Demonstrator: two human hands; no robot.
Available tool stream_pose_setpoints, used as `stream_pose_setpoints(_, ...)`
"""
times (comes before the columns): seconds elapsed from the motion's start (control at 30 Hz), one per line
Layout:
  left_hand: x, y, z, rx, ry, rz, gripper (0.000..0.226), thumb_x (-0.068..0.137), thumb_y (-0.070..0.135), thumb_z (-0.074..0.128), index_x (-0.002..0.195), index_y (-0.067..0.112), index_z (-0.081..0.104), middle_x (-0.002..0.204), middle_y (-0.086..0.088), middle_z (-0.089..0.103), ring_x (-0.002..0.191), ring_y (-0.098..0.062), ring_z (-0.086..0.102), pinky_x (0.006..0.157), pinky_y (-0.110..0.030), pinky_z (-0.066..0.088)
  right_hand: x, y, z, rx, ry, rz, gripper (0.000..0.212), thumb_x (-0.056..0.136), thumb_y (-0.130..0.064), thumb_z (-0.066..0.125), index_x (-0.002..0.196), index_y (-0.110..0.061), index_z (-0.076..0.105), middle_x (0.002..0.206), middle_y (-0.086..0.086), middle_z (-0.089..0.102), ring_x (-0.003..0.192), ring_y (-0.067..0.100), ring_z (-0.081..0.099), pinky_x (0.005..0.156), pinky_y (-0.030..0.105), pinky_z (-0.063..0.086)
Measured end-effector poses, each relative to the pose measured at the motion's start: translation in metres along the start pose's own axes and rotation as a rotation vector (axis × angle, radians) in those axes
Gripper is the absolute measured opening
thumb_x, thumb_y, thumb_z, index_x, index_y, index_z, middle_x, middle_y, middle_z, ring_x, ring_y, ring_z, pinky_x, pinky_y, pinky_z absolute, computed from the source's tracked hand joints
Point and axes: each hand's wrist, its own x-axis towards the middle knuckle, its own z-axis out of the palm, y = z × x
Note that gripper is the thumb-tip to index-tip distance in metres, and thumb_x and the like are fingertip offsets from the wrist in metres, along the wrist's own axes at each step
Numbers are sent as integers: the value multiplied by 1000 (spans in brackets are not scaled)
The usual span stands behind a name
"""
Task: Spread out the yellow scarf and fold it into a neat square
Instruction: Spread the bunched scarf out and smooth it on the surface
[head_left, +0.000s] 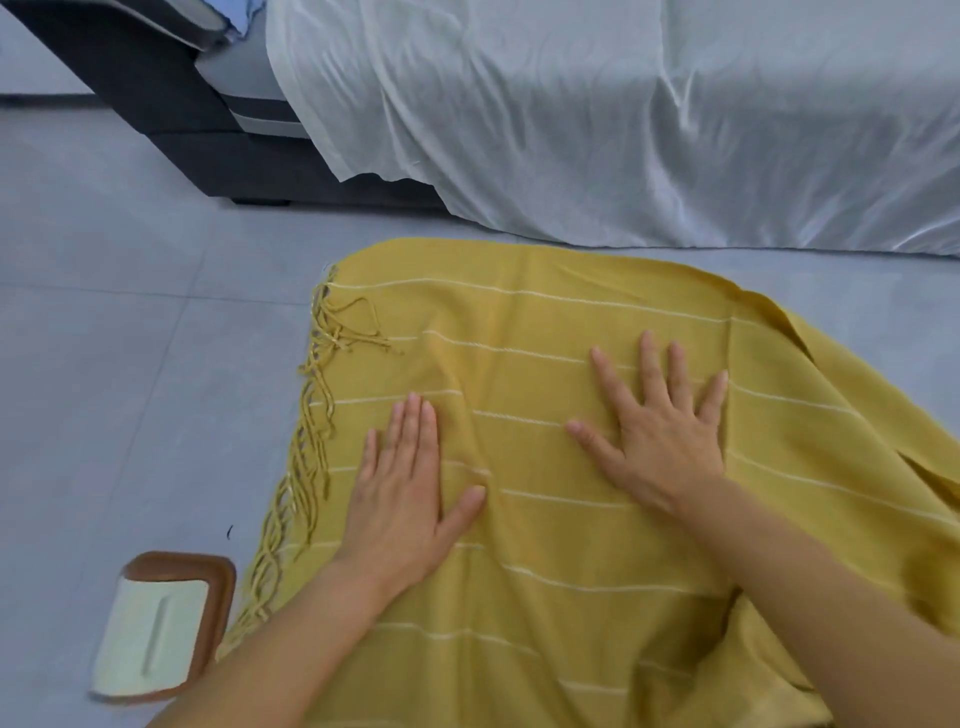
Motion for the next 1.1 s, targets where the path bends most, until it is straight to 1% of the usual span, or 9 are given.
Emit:
stream_pose_setpoints(0.13,-26,-10,15,83,-46,-11,92,85,72,12,148,6,-2,156,-9,-6,144,-19,-8,116,-40,-4,-51,-12,17,-30,-49,-51,83,69,-86,0,142,-49,-15,155,2,-20,142,33,-17,109,64,-5)
stream_pose_setpoints(0.27,-27,-13,9,88,-107,-9,92,83,71,13,148,10,-7,157,-7,-11,143,-16,-12,117,-41,-4,-49,-8,18,9,-168,-77,85,69,-87,6,142,-49,-12,156,1,-19,142,30,-18,111,60,-4)
stream_pose_setpoints(0.37,-46,-7,-3,45,-108,-22,92,82,71,10,148,10,-8,155,-4,-15,143,-14,-14,117,-37,-5,-60,-10,1,103,-145,-146,84,71,-83,6,145,-45,-5,157,4,-14,144,26,-12,113,55,-6)
stream_pose_setpoints(0.53,-147,6,1,57,-157,74,87,88,69,12,149,9,-3,156,-6,-8,143,-14,-13,117,-35,-3,-154,-10,-1,122,5,-502,72,86,-73,17,147,-36,16,157,4,8,145,25,5,113,55,3)
stream_pose_setpoints(0.63,-221,9,13,110,-232,135,89,89,70,19,148,4,14,157,-11,8,145,-19,3,114,-40,11,-212,13,17,18,-18,-764,71,87,-69,31,146,-31,28,155,7,20,143,27,18,110,59,15)
stream_pose_setpoints(0.77,-282,14,31,182,-293,201,91,84,72,35,144,3,29,153,-12,24,141,-25,24,109,-42,22,-244,44,41,-161,-107,-974,75,83,-71,37,146,-32,29,155,3,22,143,25,19,110,55,16)
stream_pose_setpoints(0.9,-298,3,45,203,-286,66,79,86,61,35,147,12,23,153,-3,26,143,-16,19,111,-40,21,-229,49,50,-201,-26,-928,60,82,-51,38,140,-34,40,150,1,35,141,21,22,113,51,12)
stream_pose_setpoints(1.0,-295,-19,42,217,-304,-38,61,92,48,27,144,17,25,147,2,37,144,-10,0,112,-36,8,-211,49,42,-92,160,-851,36,90,-38,39,109,-30,68,135,4,54,136,21,29,112,54,11)
stream_pose_setpoints(1.1,-279,-36,24,276,-256,35,71,76,19,65,141,18,35,143,0,45,137,-18,32,110,-32,2,-195,45,24,60,289,-771,47,95,-49,32,90,-29,74,123,3,63,121,22,52,110,55,17)
